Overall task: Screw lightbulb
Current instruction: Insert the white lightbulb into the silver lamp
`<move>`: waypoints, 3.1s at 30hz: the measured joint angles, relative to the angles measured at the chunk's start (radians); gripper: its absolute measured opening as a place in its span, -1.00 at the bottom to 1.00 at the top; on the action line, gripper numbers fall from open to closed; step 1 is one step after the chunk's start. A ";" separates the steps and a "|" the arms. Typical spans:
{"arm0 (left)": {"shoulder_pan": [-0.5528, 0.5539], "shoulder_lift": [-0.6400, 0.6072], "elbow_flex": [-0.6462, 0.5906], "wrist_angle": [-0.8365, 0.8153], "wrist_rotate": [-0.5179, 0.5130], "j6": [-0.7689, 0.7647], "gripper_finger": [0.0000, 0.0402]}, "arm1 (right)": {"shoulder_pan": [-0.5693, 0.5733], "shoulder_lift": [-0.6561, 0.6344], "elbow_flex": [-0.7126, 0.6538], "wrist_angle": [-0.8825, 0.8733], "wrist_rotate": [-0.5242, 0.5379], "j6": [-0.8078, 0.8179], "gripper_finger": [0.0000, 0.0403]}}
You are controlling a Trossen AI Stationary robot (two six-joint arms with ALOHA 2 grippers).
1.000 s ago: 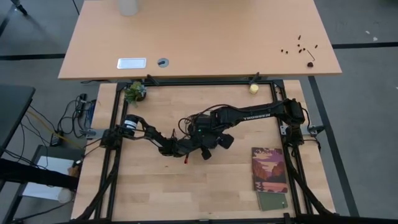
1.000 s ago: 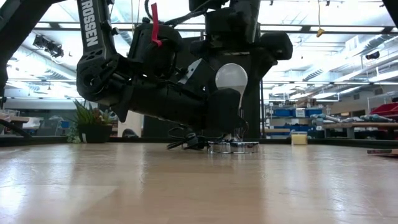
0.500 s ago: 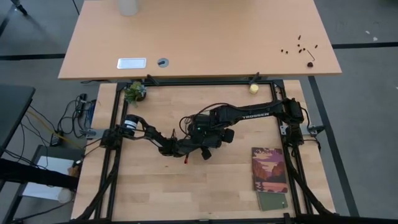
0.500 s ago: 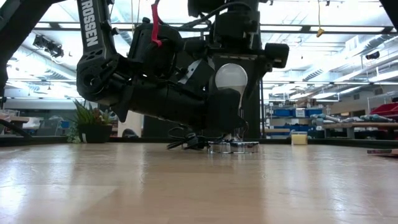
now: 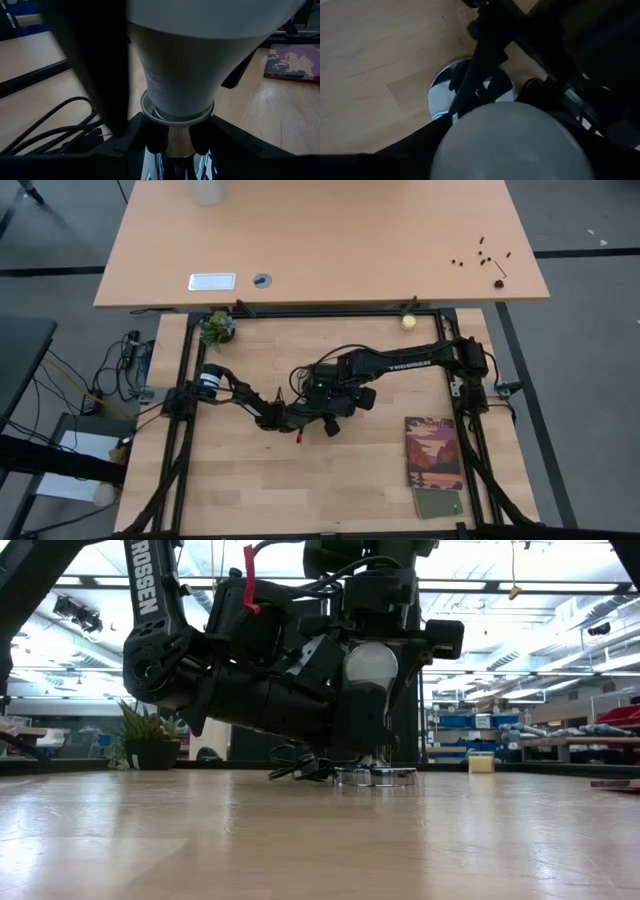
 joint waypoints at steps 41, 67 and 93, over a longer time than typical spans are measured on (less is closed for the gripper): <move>-0.002 0.000 -0.002 0.015 0.016 -0.023 -0.08 | 0.035 -0.002 -0.020 -0.002 0.015 1.295 0.31; 0.001 0.000 -0.001 0.018 0.007 -0.026 -0.08 | -0.002 -0.002 -0.021 -0.035 0.003 1.933 0.29; 0.001 0.001 -0.001 0.018 0.007 -0.001 -0.08 | -0.067 -0.004 -0.020 -0.003 -0.011 1.792 0.68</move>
